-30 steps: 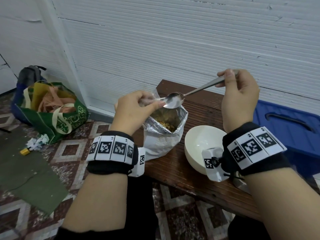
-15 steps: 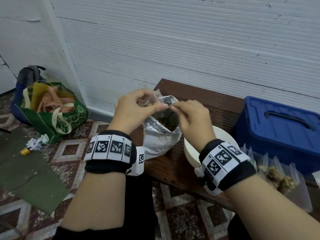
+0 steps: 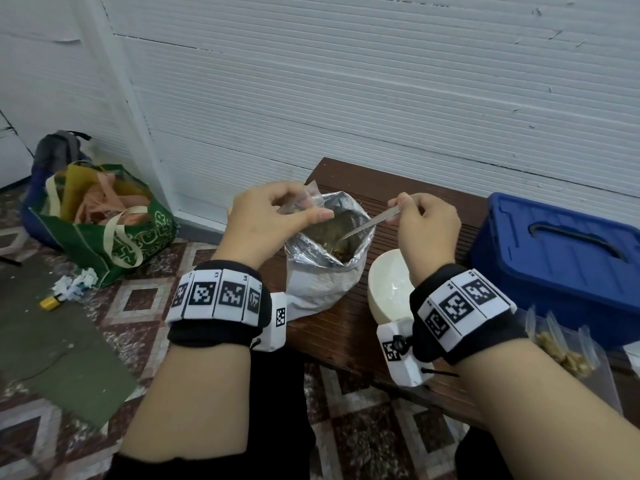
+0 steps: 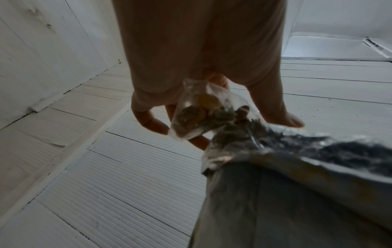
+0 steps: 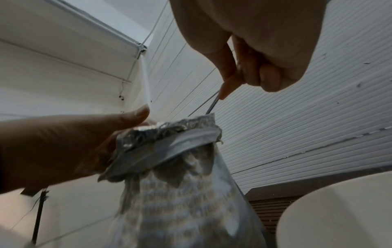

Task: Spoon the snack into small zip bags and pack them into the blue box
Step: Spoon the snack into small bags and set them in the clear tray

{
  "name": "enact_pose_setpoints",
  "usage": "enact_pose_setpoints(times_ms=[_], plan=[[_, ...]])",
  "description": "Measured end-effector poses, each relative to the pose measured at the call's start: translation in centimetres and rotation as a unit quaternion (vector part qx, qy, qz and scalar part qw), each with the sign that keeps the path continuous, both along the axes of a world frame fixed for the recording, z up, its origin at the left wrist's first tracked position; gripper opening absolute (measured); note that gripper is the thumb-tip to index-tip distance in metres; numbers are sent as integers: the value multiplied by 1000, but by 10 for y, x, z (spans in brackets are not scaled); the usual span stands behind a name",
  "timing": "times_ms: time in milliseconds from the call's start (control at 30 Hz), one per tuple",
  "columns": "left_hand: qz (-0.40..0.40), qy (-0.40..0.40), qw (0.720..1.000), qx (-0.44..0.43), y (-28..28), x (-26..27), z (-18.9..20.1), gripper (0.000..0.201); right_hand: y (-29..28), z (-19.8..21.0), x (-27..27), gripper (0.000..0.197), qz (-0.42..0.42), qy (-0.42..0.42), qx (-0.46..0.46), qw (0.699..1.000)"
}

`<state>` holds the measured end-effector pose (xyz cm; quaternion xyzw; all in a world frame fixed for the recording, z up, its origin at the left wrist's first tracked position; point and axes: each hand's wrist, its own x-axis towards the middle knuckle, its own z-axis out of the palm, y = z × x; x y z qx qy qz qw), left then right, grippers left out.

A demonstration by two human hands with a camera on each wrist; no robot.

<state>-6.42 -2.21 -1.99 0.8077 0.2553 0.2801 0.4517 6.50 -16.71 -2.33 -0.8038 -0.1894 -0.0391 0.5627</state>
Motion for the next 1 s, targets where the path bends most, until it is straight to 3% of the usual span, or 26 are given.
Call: enact_pose_setpoints(times_ms=[167, 333, 567, 733, 1000], plan=[[11, 8, 1000, -11, 2, -3, 3, 38, -6, 6, 13, 39, -22, 87, 41, 995], [12, -8, 1000, -21, 7, -6, 1, 56, -17, 20, 23, 39, -45, 98, 62, 992], [-4, 41, 999, 22, 3, -6, 4, 52, -24, 49, 34, 42, -82, 55, 80, 992], [-25, 51, 998, 33, -3, 2, 2, 61, -16, 60, 28, 30, -42, 20, 47, 998], [-35, 64, 995, 71, -11, 12, 2, 53, 4, 64, 14, 29, -4, -20, 23, 1000]])
